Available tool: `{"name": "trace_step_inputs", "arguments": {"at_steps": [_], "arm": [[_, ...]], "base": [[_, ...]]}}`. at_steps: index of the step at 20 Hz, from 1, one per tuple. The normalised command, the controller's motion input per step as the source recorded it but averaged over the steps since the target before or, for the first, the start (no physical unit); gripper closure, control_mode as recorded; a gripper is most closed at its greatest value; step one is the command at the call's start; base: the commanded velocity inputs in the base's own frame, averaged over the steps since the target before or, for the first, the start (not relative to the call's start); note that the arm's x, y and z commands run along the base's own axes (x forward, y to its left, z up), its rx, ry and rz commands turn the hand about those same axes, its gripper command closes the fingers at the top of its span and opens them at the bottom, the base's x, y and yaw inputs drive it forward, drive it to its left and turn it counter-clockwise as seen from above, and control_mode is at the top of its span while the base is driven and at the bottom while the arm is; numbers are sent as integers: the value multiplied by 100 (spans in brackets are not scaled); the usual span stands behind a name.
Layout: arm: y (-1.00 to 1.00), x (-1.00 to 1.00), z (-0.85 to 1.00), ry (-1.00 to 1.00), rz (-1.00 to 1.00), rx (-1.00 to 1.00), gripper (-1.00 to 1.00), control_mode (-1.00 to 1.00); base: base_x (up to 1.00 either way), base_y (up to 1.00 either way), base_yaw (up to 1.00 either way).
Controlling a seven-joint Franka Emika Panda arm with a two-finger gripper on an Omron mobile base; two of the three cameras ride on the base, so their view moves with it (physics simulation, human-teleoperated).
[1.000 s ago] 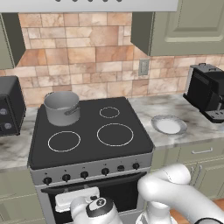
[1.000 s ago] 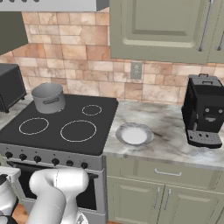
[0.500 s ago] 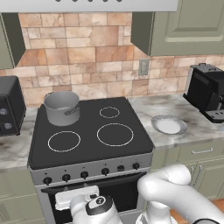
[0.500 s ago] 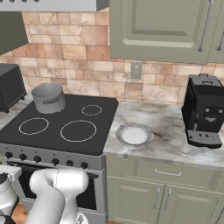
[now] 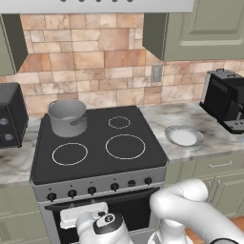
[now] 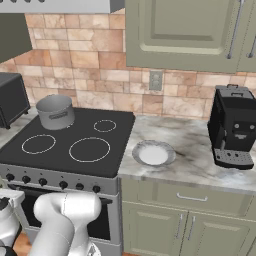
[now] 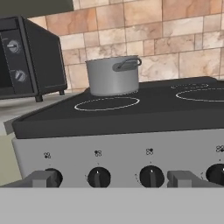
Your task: Retrieve the frozen meat and place it in the pot on a burner. Then turn the burner on.
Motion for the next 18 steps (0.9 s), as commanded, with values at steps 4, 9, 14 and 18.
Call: {"name": "trace_step_inputs", "arguments": {"at_steps": [4,9,14,18], "arm": [[0,2,0,0,0,0,-100,-100],[0,10,0,1,0,0,-100,-100],[0,11,0,1,0,0,-100,-100],[0,9,0,1,0,0,-100,-100]], "base": [[0,0,0],[0,0,0],[0,0,0],[0,0,0]]}}
